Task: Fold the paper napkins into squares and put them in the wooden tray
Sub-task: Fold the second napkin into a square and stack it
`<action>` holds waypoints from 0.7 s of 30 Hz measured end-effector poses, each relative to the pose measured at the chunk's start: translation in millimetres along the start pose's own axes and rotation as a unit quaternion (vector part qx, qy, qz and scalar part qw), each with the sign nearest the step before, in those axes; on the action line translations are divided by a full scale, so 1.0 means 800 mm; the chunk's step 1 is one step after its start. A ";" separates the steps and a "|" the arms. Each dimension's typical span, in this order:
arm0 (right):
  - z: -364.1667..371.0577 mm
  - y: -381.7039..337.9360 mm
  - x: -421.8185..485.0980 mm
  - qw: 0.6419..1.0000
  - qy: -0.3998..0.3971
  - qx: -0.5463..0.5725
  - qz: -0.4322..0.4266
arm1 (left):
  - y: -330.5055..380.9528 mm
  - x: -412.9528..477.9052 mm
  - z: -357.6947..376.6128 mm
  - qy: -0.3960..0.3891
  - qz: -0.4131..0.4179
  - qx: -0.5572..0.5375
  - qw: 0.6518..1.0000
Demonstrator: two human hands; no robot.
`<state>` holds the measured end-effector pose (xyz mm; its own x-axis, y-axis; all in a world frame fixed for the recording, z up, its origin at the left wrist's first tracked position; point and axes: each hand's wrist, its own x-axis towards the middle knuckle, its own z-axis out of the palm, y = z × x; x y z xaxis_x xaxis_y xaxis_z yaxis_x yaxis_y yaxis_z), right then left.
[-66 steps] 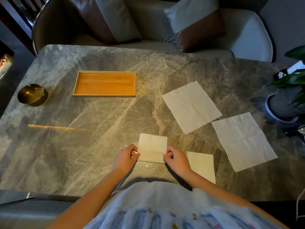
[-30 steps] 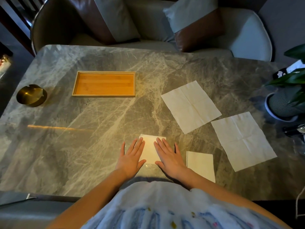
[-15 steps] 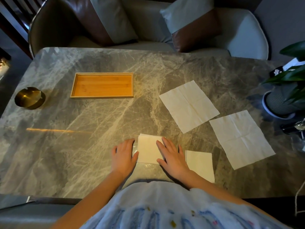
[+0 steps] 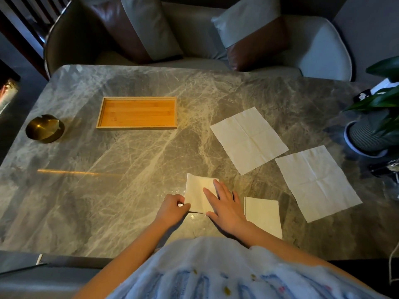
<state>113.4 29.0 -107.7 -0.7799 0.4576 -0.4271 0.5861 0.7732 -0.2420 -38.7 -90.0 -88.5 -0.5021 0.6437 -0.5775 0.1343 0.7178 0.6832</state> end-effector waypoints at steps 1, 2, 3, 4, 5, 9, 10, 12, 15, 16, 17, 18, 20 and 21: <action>-0.001 0.000 0.000 1.000 0.000 0.000 0.000 | 0.003 -0.001 0.000 0.007 -0.005 -0.029 1.000; -0.001 -0.001 -0.001 1.000 -0.001 0.000 0.001 | 0.006 -0.001 0.000 0.015 -0.014 -0.069 0.997; -0.002 -0.001 -0.001 1.000 -0.002 0.001 0.001 | 0.009 -0.002 0.001 0.018 -0.026 -0.108 0.994; -0.003 -0.002 -0.001 1.000 -0.003 0.001 0.001 | 0.010 -0.002 0.003 0.017 -0.036 -0.146 0.988; -0.004 -0.002 -0.002 1.000 -0.004 0.002 0.000 | 0.010 -0.001 0.004 0.012 -0.047 -0.174 0.984; -0.006 -0.002 -0.007 1.000 -0.004 0.008 -0.014 | 0.015 0.012 0.005 0.019 -0.058 -0.154 0.986; -0.006 -0.001 -0.009 1.000 -0.002 0.015 -0.019 | 0.018 0.015 0.004 0.019 -0.046 -0.117 0.992; -0.005 0.000 -0.015 0.998 0.013 0.064 -0.016 | 0.026 0.018 0.003 0.022 -0.023 -0.083 0.996; -0.006 0.002 -0.022 0.962 0.079 0.258 0.051 | 0.035 0.013 0.006 0.022 0.001 -0.106 0.994; -0.008 0.003 -0.023 0.935 0.100 0.330 0.084 | 0.038 0.010 0.006 0.020 0.010 -0.121 0.992; -0.010 0.003 -0.025 0.903 0.115 0.398 0.117 | 0.041 0.007 0.007 0.017 0.015 -0.142 0.990; -0.012 0.004 -0.027 0.866 0.120 0.462 0.150 | 0.046 0.002 0.007 0.013 0.015 -0.168 0.986; -0.014 0.009 -0.032 0.796 0.119 0.556 0.208 | 0.052 -0.008 0.008 -0.005 0.010 -0.222 0.975; -0.013 0.014 -0.035 0.767 0.114 0.587 0.232 | 0.055 -0.013 0.009 -0.019 0.005 -0.247 0.969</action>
<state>139.5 29.1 -89.0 -0.3681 0.7319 -0.5735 0.5013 -0.3632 -0.7853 -21.2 -63.2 -56.0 -0.4702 0.6664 -0.5786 -0.2907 0.5020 0.8145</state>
